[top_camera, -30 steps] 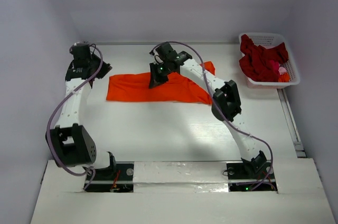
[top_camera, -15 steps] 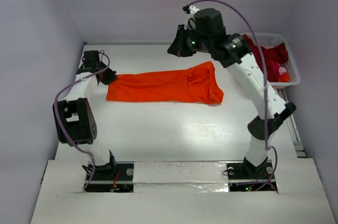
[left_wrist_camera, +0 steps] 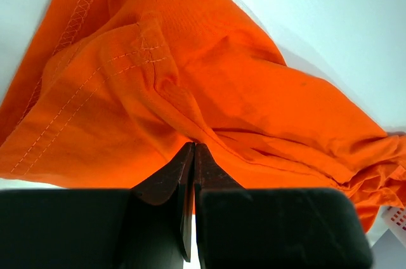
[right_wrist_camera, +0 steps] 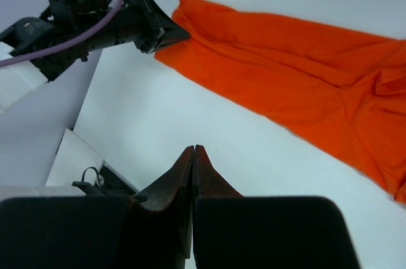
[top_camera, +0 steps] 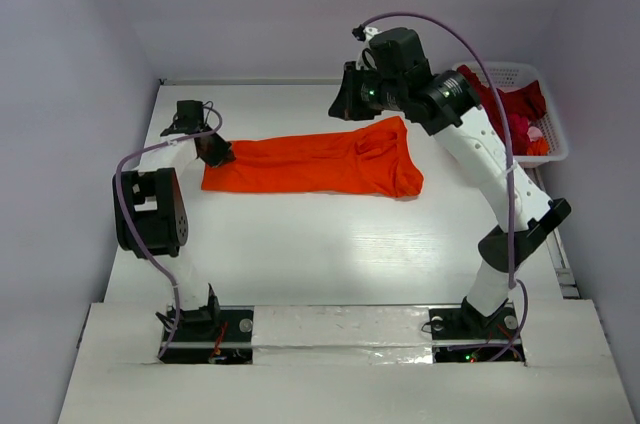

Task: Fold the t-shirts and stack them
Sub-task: Rotate the tshirt 90 degrees

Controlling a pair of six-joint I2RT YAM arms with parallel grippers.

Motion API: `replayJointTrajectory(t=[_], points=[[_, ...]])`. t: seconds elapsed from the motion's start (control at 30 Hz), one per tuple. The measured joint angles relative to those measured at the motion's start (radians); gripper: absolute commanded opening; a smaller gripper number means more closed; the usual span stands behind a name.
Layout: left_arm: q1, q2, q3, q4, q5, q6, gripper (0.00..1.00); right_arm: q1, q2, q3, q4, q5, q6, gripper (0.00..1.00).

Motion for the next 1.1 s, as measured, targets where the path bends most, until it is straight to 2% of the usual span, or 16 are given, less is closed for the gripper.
replayJointTrajectory(t=[0.33, 0.6, 0.9, 1.1], points=[[-0.003, 0.047, 0.002, 0.003, -0.037, 0.003, 0.0, 0.0, -0.001, -0.029, -0.006, 0.0, 0.011, 0.0], [-0.04, 0.135, 0.076, -0.079, -0.138, 0.003, 0.0, 0.0, -0.002, -0.03, -0.005, -0.005, 0.016, 0.0], [-0.095, 0.143, 0.092, -0.134, -0.214, 0.011, 0.0, 0.0, -0.031, -0.031, -0.005, -0.005, 0.017, 0.0], [-0.156, 0.1, 0.029, -0.13, -0.231, 0.003, 0.0, 0.0, -0.067, -0.042, -0.006, -0.001, 0.017, 0.0]])
